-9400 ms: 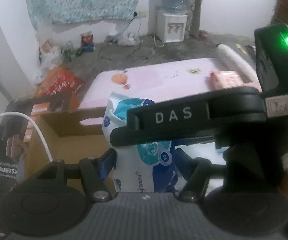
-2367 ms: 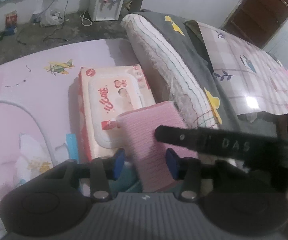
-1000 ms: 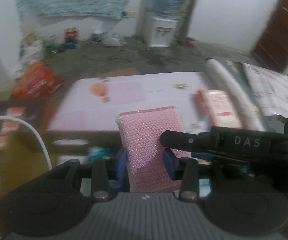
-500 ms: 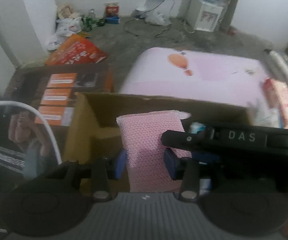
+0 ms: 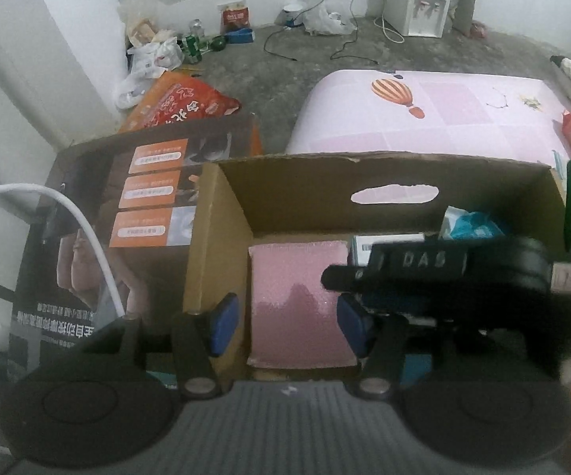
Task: Organize soft objects
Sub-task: 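Carry the pink bubble-wrap pad with the right tool into the cardboard box and release, then reach the right tool to the white tissue pack and grasp it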
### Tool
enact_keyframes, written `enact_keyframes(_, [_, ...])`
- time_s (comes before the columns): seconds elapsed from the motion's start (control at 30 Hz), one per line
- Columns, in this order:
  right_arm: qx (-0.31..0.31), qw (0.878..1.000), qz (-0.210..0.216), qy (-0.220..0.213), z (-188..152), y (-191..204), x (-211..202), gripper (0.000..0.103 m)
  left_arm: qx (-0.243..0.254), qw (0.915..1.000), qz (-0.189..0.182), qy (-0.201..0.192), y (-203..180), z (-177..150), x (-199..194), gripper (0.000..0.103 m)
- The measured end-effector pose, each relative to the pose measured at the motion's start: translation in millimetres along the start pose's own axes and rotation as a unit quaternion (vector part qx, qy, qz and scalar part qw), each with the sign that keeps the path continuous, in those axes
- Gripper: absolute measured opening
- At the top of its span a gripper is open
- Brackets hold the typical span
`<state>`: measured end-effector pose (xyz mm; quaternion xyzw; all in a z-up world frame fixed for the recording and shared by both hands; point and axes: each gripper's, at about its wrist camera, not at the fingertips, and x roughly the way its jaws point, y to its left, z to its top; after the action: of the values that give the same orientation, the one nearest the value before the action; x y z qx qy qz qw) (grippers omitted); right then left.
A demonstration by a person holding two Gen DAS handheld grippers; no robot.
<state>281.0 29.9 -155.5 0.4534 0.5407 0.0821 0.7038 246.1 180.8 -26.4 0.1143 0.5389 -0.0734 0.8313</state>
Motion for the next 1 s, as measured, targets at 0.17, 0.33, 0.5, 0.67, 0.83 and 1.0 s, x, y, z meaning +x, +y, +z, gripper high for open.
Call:
enact_keyframes(0.17, [0.001,1.0,0.007,-0.008,12.4,4.1,-14.4,0.044,-0.018,0.9998,-0.012,-0.003,1.3,-1.7,-6.3,0.063])
enact_keyframes(0.33, [-0.002,0.999,0.034,-0.018,19.8,2.4,-41.7,0.061,-0.052,0.9974,-0.045,-0.021,-4.2,-0.8,-23.7,0.071])
enact_keyframes(0.5, [-0.009,0.997,0.076,-0.033,23.3,0.7,-92.2,0.08,-0.074,0.9934,-0.085,-0.021,-26.8,0.8,-38.0,0.075])
enact_keyframes(0.67, [-0.013,0.993,0.104,-0.057,43.5,-5.5,-158.0,0.082,-0.067,0.9907,-0.116,-0.025,-65.9,5.3,-50.3,0.077])
enact_keyframes(0.83, [-0.008,0.988,0.115,-0.101,67.2,-30.8,-226.0,0.083,-0.059,0.9855,-0.155,-0.038,-116.4,21.7,-58.3,0.077])
enact_keyframes(1.0, [-0.001,0.983,0.074,-0.169,99.4,-77.0,-308.3,0.083,-0.069,0.9734,-0.218,-0.006,-175.7,52.9,-47.7,0.077])
